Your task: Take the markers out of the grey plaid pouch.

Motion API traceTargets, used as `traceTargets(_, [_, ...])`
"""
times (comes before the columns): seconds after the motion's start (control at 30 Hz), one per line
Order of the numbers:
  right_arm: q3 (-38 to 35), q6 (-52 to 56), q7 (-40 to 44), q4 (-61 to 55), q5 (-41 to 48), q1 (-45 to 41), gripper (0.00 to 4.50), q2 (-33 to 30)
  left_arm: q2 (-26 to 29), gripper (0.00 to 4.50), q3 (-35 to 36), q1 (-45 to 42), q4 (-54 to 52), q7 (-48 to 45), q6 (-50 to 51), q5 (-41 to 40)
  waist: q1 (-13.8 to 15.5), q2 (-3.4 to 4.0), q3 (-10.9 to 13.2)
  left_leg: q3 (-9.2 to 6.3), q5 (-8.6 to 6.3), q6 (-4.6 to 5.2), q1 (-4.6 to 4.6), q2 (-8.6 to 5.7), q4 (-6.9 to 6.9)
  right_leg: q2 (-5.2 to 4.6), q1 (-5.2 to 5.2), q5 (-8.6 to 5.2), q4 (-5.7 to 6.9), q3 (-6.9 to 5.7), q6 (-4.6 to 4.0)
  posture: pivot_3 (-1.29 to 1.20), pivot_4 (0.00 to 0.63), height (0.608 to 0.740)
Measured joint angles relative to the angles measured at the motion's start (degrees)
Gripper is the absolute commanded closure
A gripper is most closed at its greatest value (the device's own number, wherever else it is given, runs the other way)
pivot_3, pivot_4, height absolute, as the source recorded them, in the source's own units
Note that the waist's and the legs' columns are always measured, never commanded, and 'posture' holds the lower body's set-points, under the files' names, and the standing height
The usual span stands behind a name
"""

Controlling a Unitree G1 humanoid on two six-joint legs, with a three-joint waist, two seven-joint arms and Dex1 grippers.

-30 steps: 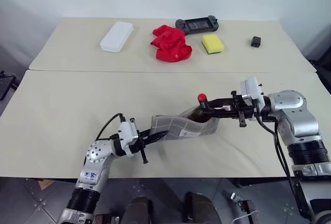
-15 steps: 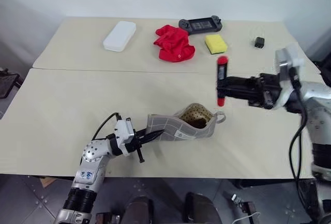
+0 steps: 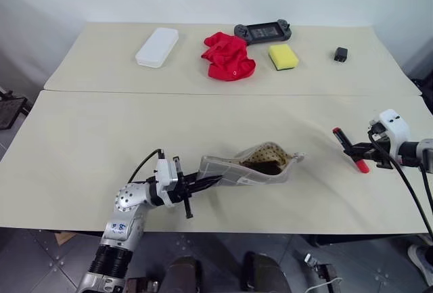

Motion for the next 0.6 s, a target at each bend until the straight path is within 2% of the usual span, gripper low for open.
traceTargets(0.1, [0.3,-1.1,-1.6,0.1,-2.1,1.0,3.91,0.1,-0.8,4.5,-0.3,-0.7,2.0,-0.4,-1.3,0.6,0.3,-0.01,0.0,-0.09,0.0,0.0,-0.01,-0.07,0.03,-0.01,0.06,0.01,-0.02,-0.02,0.01,0.0,0.15,0.74])
traceTargets(0.17, [-0.1,-1.7,-2.3,0.2,-2.5,1.4,3.19,0.6,-1.1,4.5,-0.6,-1.3,2.8,-0.8,-2.0,1.0,0.3,-0.02,0.0,-0.1,0.0,0.01,-0.01,-0.12,0.03,-0.04,0.1,0.05,-0.09,-0.01,0.06,0.0,0.15,0.74])
traceTargets(0.27, [-1.8,-2.7,-3.6,0.4,-2.6,2.4,2.39,1.3,-1.4,4.5,-0.8,-2.0,3.9,-0.8,-2.7,1.2,0.2,-0.03,0.0,-0.12,0.0,0.01,-0.01,-0.12,0.03,-0.03,0.1,0.07,-0.09,-0.01,0.05,0.0,0.15,0.74])
traceTargets(0.37, [-4.2,-3.7,-3.5,0.1,-2.1,4.1,1.31,1.3,-1.6,4.5,-0.9,-2.0,4.1,-0.6,-2.8,1.4,0.2,-0.02,0.0,-0.12,0.0,0.01,-0.02,-0.1,0.02,-0.02,0.09,0.07,-0.09,-0.03,0.05,0.0,0.15,0.74])
traceTargets(0.5, [-9.9,-7.1,1.5,-1.6,1.5,8.0,0.05,1.2,-1.3,4.5,-0.8,-1.6,4.1,-0.1,-2.3,1.5,0.2,-0.01,0.0,-0.1,0.0,0.01,-0.02,-0.11,0.02,-0.02,0.08,0.07,-0.09,-0.03,0.05,0.0,0.15,0.74])
traceTargets(0.6, [-16.3,-13.2,7.2,-4.8,6.5,9.6,0.05,1.2,-1.1,4.5,-0.3,-1.5,4.1,-0.1,-2.3,1.4,0.1,0.01,0.0,-0.07,0.0,0.01,0.01,-0.09,0.02,0.0,0.08,0.07,-0.08,0.0,0.05,0.0,0.15,0.74])
